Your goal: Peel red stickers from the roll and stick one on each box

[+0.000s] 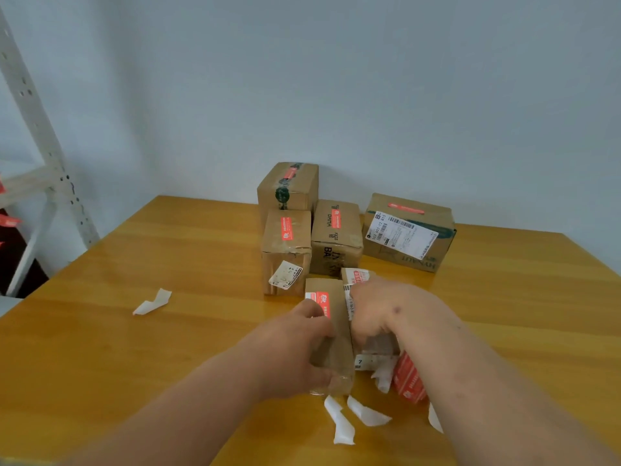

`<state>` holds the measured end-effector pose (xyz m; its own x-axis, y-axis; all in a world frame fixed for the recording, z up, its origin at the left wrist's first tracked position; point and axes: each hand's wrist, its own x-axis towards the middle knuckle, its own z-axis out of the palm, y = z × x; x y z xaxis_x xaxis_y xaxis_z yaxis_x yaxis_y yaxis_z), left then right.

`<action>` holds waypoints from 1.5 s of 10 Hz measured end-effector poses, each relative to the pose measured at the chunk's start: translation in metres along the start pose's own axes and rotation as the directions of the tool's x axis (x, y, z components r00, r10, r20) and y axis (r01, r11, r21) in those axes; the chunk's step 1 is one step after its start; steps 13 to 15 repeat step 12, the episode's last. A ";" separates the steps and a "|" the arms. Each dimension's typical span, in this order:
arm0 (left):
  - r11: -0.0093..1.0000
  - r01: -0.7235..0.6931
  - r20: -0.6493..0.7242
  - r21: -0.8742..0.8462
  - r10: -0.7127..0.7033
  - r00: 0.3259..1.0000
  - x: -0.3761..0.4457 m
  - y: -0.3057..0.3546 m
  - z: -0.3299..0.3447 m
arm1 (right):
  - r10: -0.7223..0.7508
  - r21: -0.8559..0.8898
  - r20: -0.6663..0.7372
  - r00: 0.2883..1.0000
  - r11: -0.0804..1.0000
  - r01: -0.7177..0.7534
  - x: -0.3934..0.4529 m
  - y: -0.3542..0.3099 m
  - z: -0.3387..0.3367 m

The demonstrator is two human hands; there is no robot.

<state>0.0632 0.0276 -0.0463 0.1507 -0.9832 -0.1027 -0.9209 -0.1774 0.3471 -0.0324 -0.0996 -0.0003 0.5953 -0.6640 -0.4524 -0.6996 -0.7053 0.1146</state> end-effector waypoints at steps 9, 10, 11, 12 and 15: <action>0.967 0.256 -0.104 -0.020 -0.256 0.961 0.067 0.007 0.011 | 0.023 0.198 -0.407 0.913 0.978 0.064 0.035 0.045 0.035; 0.957 0.289 -0.193 0.004 -0.283 0.940 0.069 0.007 0.012 | 0.050 0.158 -0.452 0.891 0.987 0.025 0.035 0.049 0.036; 0.960 0.278 -0.258 0.026 -0.262 0.930 0.067 0.007 0.009 | 0.040 0.210 -0.494 0.869 0.975 0.074 0.032 0.057 0.030; 0.967 0.255 -0.294 0.006 -0.242 0.925 0.065 0.009 0.000 | 0.058 0.384 -0.490 0.870 0.910 0.155 0.023 0.066 0.017; 0.967 0.255 -0.294 0.006 -0.242 0.925 0.065 0.009 0.000 | 0.058 0.384 -0.490 0.870 0.910 0.155 0.023 0.066 0.017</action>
